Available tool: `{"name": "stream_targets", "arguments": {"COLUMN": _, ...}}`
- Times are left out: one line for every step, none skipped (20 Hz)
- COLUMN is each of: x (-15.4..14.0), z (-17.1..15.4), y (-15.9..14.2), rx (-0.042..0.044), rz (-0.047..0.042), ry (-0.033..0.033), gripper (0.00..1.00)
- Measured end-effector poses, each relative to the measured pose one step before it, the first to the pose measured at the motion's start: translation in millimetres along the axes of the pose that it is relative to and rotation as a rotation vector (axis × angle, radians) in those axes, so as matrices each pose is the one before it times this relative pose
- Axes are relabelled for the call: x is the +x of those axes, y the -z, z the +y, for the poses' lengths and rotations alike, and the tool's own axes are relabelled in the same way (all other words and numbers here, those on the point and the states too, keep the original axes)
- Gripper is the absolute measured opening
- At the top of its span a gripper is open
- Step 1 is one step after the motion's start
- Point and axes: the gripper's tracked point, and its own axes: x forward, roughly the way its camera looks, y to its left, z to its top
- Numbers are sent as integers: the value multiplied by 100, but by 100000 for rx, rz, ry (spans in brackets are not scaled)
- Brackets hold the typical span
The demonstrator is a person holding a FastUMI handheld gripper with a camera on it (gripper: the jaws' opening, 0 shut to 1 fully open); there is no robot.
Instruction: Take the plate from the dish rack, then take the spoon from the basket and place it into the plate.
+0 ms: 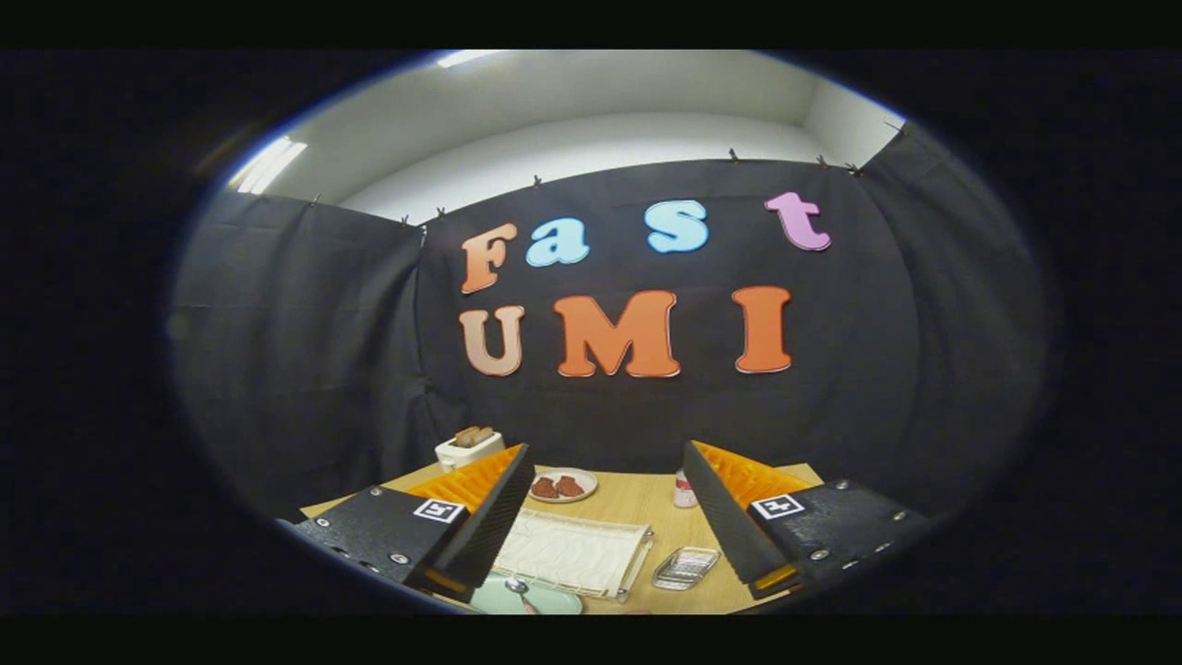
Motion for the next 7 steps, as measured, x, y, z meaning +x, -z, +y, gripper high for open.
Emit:
{"name": "stream_targets", "arguments": {"x": 145, "z": -487, "y": -580, "rx": -80, "rz": -1683, "ry": 1799, "gripper": 97}}
{"name": "stream_targets", "arguments": {"x": -45, "z": -340, "y": -589, "rx": -24, "rz": -1378, "ry": 1320, "gripper": 97}}
{"name": "stream_targets", "arguments": {"x": -153, "z": -173, "y": -585, "rx": 146, "rz": -1684, "ry": 364, "gripper": 97}}
{"name": "stream_targets", "arguments": {"x": -185, "z": -21, "y": -661, "rx": -492, "rz": -1846, "ry": 116, "gripper": 97}}
{"name": "stream_targets", "arguments": {"x": -64, "z": -264, "y": -747, "rx": -781, "rz": -1799, "ry": 120, "gripper": 97}}
{"name": "stream_targets", "arguments": {"x": -97, "z": -365, "y": -606, "rx": -1210, "rz": -1861, "ry": 579, "gripper": 97}}
{"name": "stream_targets", "arguments": {"x": 60, "z": -166, "y": -546, "rx": -1223, "rz": -1752, "ry": 802, "gripper": 97}}
